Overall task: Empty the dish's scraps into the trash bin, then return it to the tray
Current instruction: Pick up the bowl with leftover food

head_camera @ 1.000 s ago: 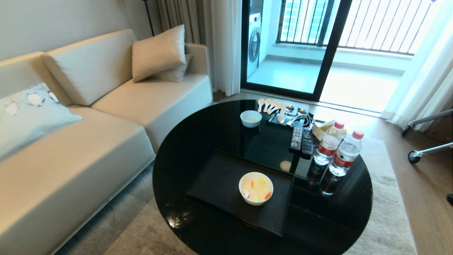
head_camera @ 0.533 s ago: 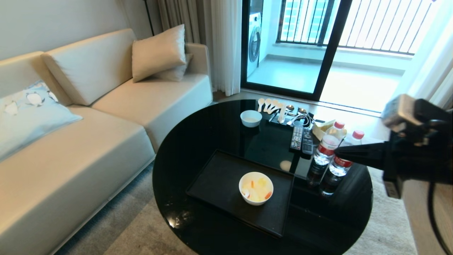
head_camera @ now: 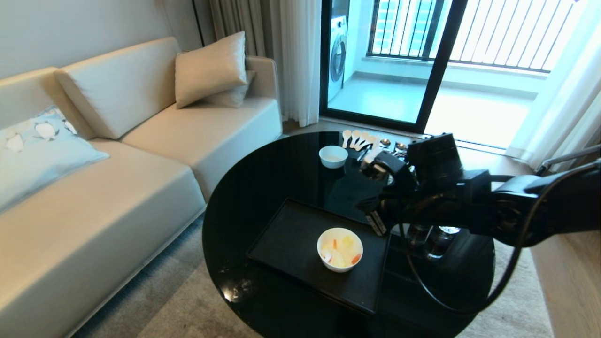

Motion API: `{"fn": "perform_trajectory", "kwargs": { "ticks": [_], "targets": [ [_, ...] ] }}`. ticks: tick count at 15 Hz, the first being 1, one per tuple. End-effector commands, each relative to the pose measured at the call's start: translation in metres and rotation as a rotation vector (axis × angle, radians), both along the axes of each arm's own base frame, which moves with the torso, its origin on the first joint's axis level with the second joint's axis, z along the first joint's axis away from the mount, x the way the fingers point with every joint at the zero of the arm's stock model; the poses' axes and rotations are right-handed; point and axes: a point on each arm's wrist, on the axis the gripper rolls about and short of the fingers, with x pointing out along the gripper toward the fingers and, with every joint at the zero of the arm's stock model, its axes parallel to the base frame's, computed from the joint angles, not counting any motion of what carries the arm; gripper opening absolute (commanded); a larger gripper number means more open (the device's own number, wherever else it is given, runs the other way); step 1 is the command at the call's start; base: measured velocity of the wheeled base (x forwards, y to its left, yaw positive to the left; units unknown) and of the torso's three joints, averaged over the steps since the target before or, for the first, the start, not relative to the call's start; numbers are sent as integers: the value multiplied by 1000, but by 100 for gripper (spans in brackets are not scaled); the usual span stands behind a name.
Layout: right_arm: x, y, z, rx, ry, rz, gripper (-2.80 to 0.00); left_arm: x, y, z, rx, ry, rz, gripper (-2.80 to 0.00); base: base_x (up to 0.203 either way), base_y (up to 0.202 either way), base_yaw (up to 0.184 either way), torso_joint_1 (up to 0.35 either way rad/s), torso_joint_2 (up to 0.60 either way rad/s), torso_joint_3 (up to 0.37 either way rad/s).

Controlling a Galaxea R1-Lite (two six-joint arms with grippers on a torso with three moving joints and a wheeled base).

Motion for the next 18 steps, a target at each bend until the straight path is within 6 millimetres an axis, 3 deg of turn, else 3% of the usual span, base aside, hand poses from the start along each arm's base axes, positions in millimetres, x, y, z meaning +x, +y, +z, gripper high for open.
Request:
{"fn": "perform_trajectory", "kwargs": {
  "ticks": [1,9,10,11,18],
  "targets": [
    [26,19,-40,-40,123,-74,-280,0,0,0,-1,-1,0,-280,0,0,0,0,0,0],
    [40,14,-55,-72,399,-287,-280,0,0,0,-1,-1,0,-280,0,0,0,0,0,0],
    [38,13,-57,-69,427,-305,-79,0,0,0,-1,-1,0,-280,0,0,0,0,0,0],
    [38,13,-58,-58,449,-322,0,0,0,0,-1,-1,0,-280,0,0,0,0,0,0],
    [45,18,-92,-79,521,-365,0,0,0,0,-1,-1,0,-280,0,0,0,0,0,0]
  ]
}}
